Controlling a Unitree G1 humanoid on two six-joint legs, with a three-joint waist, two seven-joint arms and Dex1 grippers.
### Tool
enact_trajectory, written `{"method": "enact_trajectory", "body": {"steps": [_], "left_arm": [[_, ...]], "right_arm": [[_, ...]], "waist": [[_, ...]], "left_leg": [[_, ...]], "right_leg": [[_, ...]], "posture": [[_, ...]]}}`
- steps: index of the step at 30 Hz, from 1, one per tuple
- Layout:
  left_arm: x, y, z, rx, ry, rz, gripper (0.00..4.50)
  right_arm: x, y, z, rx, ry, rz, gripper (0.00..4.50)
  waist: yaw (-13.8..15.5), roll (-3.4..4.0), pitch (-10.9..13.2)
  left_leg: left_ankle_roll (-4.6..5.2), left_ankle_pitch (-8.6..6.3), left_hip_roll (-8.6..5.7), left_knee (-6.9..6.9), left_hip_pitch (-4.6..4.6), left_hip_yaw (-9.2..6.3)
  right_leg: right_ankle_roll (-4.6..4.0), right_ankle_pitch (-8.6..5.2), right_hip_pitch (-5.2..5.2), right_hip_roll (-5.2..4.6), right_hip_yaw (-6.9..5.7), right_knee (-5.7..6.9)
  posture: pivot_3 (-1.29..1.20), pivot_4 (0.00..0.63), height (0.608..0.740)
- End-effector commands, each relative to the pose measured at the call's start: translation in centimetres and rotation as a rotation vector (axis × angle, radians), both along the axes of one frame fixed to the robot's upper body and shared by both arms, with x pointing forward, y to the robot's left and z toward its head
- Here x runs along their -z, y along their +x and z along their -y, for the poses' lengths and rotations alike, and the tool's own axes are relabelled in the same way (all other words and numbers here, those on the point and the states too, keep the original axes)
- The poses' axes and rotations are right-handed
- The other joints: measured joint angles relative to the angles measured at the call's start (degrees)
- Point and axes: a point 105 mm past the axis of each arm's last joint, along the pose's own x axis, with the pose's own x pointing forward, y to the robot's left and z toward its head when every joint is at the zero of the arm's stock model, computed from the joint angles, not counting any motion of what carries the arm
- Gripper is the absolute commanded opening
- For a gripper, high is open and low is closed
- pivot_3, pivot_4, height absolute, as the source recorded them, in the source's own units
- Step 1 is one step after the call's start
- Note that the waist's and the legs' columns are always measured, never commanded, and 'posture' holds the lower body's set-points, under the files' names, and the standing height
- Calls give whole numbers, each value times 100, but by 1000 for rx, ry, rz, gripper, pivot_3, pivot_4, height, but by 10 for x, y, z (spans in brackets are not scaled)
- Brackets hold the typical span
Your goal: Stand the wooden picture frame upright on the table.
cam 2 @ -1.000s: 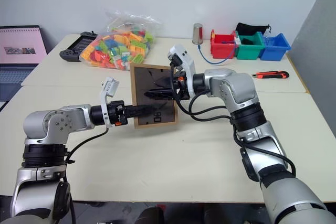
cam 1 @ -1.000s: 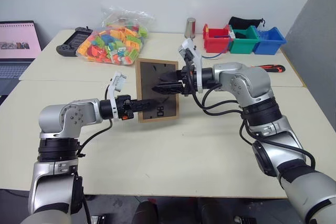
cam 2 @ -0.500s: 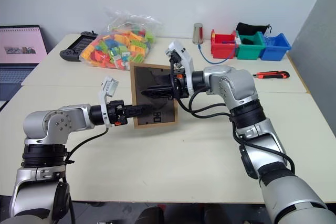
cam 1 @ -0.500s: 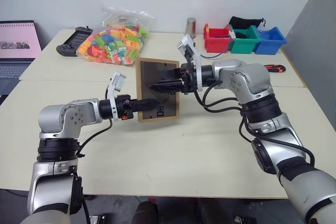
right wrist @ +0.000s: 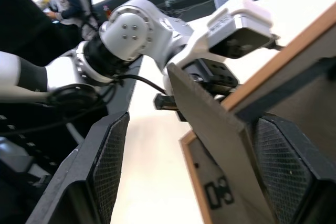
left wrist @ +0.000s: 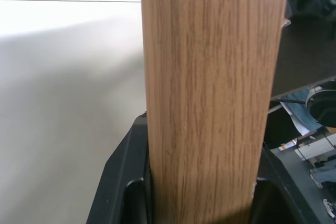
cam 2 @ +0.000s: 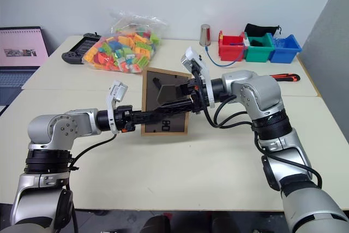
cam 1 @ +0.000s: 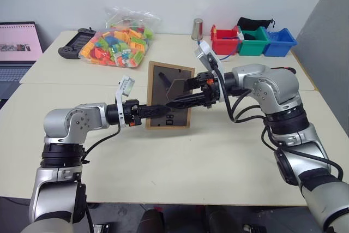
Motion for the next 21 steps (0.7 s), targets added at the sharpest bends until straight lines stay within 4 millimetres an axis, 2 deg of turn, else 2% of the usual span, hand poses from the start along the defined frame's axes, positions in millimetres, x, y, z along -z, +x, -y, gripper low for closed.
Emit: {"method": "enact_trajectory", "body": {"steps": [1,6,10,12,15,18,21], "left_arm": [[-24,-4,0,26,-67,62,1313],[-31,-5,-5,27,-113,37,1313],[-37,-8,-5,51,-154,-19,1313],[-34,-15,-4,81,-180,-151,1313],[-38,-21,-3,124,-254,-292,1313],[-40,-27,-3,164,-288,-343,1313],[-39,-30,-2,186,-320,-385,1313]], "right_arm": [[2,12,28,68,-41,70,3641],[0,10,68,82,-94,90,3641],[0,22,89,155,-172,268,3641],[17,28,102,157,-297,509,3641],[28,33,104,139,-318,862,3641],[31,36,102,121,-312,1183,3641],[24,35,94,97,-251,1440,3641]], "waist": [[17,0,0],[30,0,1],[14,-1,1],[-9,-1,1],[-7,-6,0],[-53,-5,6],[-90,-5,6]], "left_leg": [[0,0,0,0,-1,0],[0,0,-1,3,-7,1],[0,0,-1,4,-5,0],[0,0,-1,6,-4,0],[1,-1,-2,9,-5,-4],[1,-1,-2,19,-6,-1],[-2,1,-1,25,-5,-1]], "right_leg": [[0,0,0,0,0,-1],[0,0,0,-1,1,-4],[1,0,0,0,0,-4],[1,-1,0,0,1,-3],[3,-1,5,2,-1,-4],[4,-2,4,0,3,-2],[4,-1,4,-2,4,7]], "posture": [[0,150,740],[0,150,740],[0,150,740],[0,150,740],[0,150,740],[0,150,740],[0,150,740]]}}
